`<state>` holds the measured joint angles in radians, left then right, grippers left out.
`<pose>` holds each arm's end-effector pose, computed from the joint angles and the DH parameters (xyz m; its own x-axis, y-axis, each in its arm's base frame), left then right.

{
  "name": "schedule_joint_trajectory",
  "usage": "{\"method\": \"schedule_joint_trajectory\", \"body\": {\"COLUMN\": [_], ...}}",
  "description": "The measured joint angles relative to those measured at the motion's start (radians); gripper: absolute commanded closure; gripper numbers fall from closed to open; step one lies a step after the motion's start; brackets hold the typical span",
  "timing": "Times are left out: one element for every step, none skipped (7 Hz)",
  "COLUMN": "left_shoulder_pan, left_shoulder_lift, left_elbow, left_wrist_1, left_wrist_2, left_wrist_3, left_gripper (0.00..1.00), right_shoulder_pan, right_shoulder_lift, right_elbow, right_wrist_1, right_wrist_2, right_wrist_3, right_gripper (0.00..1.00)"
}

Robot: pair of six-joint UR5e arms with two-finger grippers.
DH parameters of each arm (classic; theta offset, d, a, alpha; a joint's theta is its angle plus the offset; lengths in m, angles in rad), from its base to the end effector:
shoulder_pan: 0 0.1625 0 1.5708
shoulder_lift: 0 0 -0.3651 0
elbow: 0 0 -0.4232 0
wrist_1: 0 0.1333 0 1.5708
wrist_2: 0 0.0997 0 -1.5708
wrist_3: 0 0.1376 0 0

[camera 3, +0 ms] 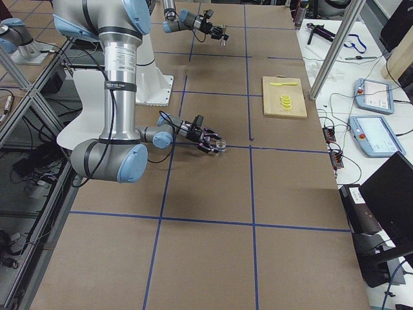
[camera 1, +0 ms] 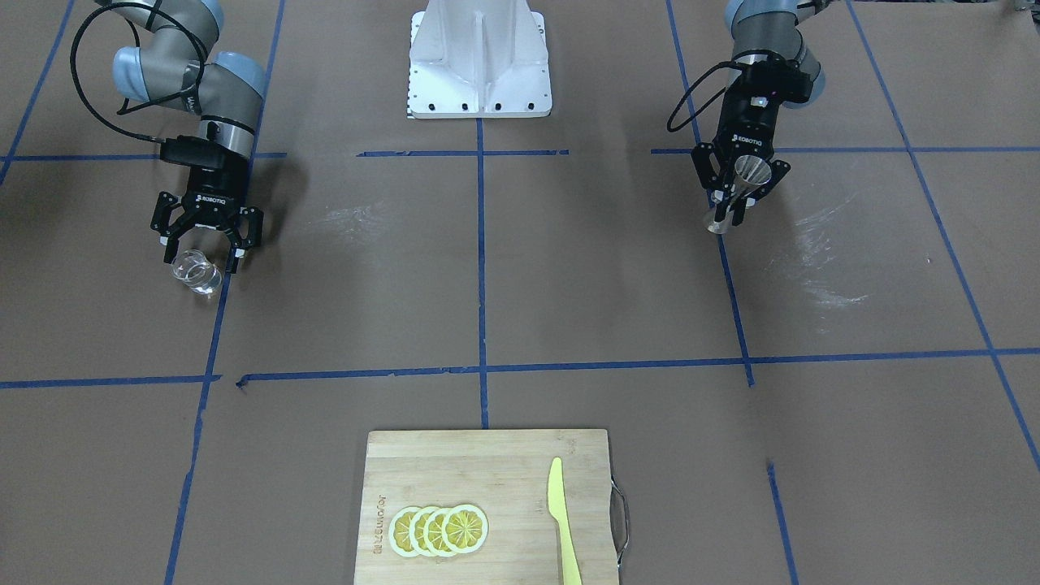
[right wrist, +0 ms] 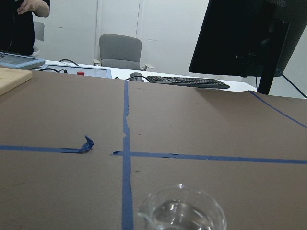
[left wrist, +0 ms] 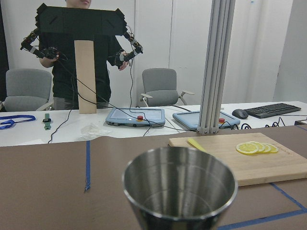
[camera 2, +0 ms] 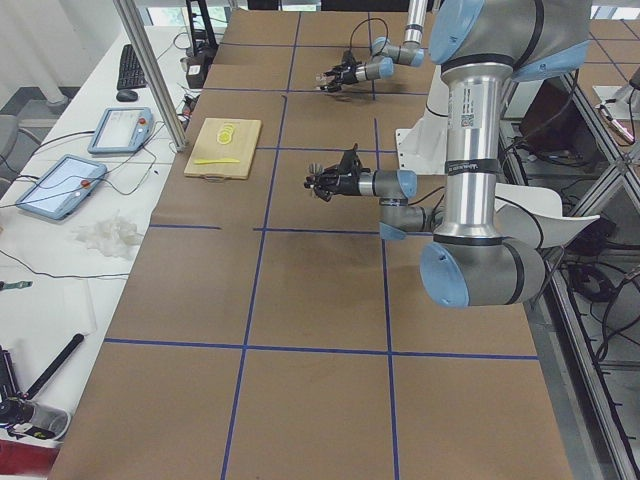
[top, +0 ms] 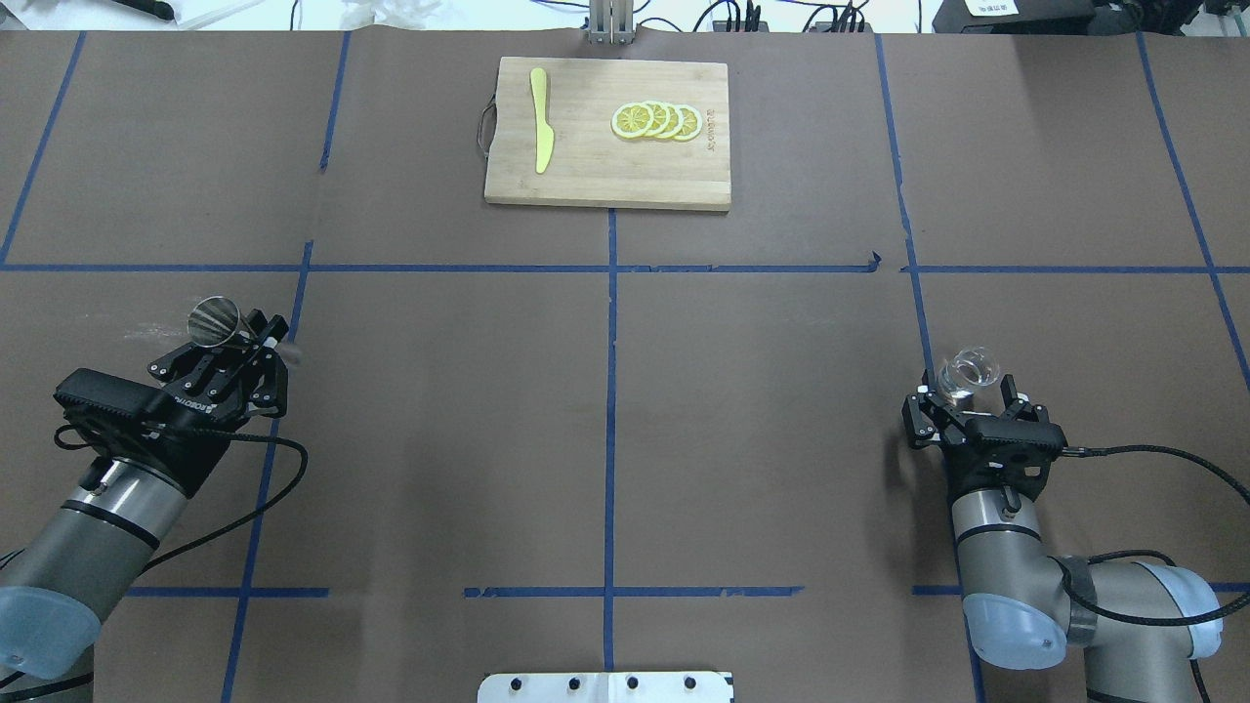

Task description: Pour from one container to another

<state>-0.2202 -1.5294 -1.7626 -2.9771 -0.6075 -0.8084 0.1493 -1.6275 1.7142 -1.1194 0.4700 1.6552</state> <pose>0.4178 -0.3459 0.3653 0.6494 0.2586 -0.7151 0.6601 0.2753 0.6990 -0.4746 -0.3303 0.4928 0.8023 0.1593 0.5752 -0.5889 0.3678 0.7196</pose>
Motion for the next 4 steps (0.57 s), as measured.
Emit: {"method": "schedule_joint_trajectory", "body": {"left_shoulder_pan": [0.0,0.001,0.001,0.001], "left_shoulder_lift": [0.0,0.0,-0.001,-0.001], "left_elbow": [0.0,0.0,0.0,0.0], "left_wrist_1": [0.0,0.0,0.0,0.0], "left_wrist_2": [0.0,0.0,0.0,0.0], "left_wrist_3": [0.0,0.0,0.0,0.0], "left_gripper": [1.0,1.0,1.0,1.0], "right_shoulder_pan": [0.004,0.009,0.017,0.024], "right_shoulder_lift": [0.01,0.017,0.02,0.021], "right_elbow": [-0.007,-0.019,-0.031,-0.045], "right_wrist_1": [0.001,0.007,0.026,0.058], "right_wrist_2": [0.007,0.011,0.015,0.019], "right_wrist_3": [-0.004,-0.006,-0.008,-0.018], "right_gripper": [0.06,0.07,0.07,0.08]}}
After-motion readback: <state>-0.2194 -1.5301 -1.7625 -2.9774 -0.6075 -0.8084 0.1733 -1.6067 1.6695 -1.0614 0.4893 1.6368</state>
